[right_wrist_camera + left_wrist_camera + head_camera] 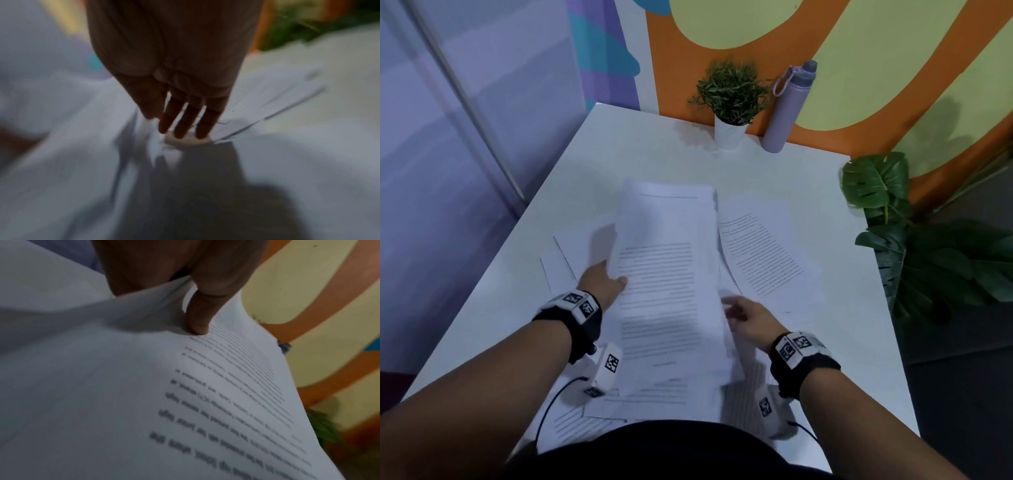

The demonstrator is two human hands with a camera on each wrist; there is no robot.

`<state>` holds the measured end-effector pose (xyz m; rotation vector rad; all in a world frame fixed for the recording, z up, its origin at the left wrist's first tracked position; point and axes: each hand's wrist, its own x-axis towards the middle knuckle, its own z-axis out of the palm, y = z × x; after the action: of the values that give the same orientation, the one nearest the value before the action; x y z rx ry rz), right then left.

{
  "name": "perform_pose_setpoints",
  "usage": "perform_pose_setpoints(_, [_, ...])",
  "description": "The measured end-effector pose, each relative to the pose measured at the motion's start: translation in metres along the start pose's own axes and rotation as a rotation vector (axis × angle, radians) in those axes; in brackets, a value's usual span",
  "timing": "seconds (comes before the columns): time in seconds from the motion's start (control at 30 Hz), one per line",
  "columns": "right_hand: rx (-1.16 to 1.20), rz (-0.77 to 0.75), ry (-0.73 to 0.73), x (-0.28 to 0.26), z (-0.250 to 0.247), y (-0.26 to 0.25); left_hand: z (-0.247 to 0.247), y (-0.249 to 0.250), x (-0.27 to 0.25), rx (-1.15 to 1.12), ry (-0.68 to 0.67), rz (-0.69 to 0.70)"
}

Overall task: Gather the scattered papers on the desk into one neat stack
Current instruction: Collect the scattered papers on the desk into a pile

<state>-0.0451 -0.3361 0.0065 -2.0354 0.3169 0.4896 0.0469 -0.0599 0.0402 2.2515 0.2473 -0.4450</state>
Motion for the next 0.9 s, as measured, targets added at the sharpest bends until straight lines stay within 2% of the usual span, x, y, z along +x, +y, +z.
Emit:
perform_pose_setpoints(0.07, [-0.405,0.023,-0.073,-0.005,0.005,0.009,-0.01,-0.002,0.011,0.027,0.032,-0.072])
perform_pose_setpoints(0.1, [-0.508,0.068,-0.109,-0.008,0.009,0.013,-0.013,-0.003,0.015,0.051,0.029,-0.117])
perform_pose_setpoints(0.17, [-0.625,0.128,-0.207,-0.011,0.016,0.016,-0.014,-0.006,0.021,0.066,0.0,-0.168])
perform_pose_setpoints(0.23, [-0.711,0.117,-0.264,-0.011,0.016,0.012,-0.012,-0.006,0.023,0.085,-0.034,-0.176])
perform_pose_setpoints(0.3, [-0.677,0.102,-0.186,-0.005,0.002,0.008,-0.009,-0.005,0.026,0.128,-0.048,-0.172])
perform_pose_setpoints(0.37, [-0.576,0.13,-0.038,0.002,-0.022,0.006,-0.007,-0.003,0.028,0.146,-0.052,-0.161])
perform_pose_setpoints(0.5, [-0.233,0.157,0.293,0.018,-0.076,0.007,-0.003,-0.003,0.033,0.146,-0.066,-0.139])
perform_pose_setpoints(0.6, [-0.059,0.206,0.494,0.032,-0.102,0.011,-0.001,-0.007,0.036,0.094,-0.007,-0.124])
perform_pose_setpoints(0.73, [-0.095,0.348,0.597,0.053,-0.112,0.023,-0.006,-0.008,0.036,0.047,0.07,-0.141])
perform_pose_setpoints(0.9, [-0.16,0.475,0.656,0.073,-0.119,0.036,-0.012,-0.021,0.038,0.109,0.022,-0.243])
